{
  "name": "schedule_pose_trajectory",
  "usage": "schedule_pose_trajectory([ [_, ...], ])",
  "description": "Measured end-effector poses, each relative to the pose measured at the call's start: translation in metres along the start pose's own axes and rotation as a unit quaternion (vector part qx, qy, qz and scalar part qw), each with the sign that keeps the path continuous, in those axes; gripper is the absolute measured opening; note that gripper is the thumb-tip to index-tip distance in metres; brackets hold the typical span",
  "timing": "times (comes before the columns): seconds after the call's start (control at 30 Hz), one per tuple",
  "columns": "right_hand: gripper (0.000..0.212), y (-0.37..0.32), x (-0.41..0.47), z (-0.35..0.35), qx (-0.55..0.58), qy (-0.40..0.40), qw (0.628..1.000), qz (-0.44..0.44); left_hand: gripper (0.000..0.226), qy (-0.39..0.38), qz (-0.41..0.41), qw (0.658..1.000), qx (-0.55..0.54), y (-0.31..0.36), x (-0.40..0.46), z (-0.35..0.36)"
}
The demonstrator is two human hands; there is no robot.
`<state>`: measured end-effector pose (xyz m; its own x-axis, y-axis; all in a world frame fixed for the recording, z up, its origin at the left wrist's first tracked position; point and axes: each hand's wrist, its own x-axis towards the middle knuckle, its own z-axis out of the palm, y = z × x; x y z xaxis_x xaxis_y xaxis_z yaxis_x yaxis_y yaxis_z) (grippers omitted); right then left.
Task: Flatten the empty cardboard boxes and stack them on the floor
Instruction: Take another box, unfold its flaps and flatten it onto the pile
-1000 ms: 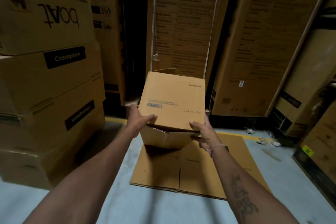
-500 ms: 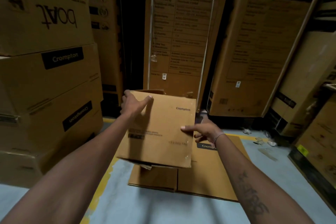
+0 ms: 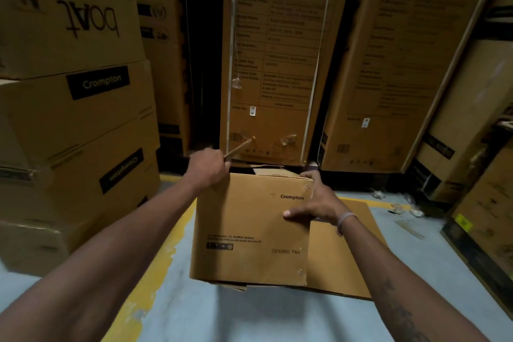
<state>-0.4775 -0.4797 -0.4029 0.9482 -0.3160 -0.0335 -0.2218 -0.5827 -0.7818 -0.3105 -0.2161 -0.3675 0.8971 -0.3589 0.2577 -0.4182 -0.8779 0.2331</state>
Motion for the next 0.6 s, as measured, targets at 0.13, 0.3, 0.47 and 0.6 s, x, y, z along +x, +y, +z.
schedule_pose_trajectory([
  [0.13,0.1,0.009,-0.013,0.0,0.022,-0.025,0.999,0.043,0.027,0.042,-0.011,0.999,-0.029,0.004,-0.012,0.018],
  [0.3,0.102,0.01,-0.014,0.008,0.116,-0.083,0.979,0.148,0.019,0.065,-0.04,0.983,-0.166,-0.001,-0.038,0.05],
  [0.47,0.146,0.02,0.01,0.059,-0.023,-0.049,0.976,0.213,0.043,0.044,-0.036,0.944,-0.325,-0.011,-0.078,0.104],
  [0.6,0.147,0.034,0.007,0.11,-0.105,-0.033,0.946,0.304,0.042,0.006,-0.1,0.923,-0.372,-0.016,-0.116,0.144],
])
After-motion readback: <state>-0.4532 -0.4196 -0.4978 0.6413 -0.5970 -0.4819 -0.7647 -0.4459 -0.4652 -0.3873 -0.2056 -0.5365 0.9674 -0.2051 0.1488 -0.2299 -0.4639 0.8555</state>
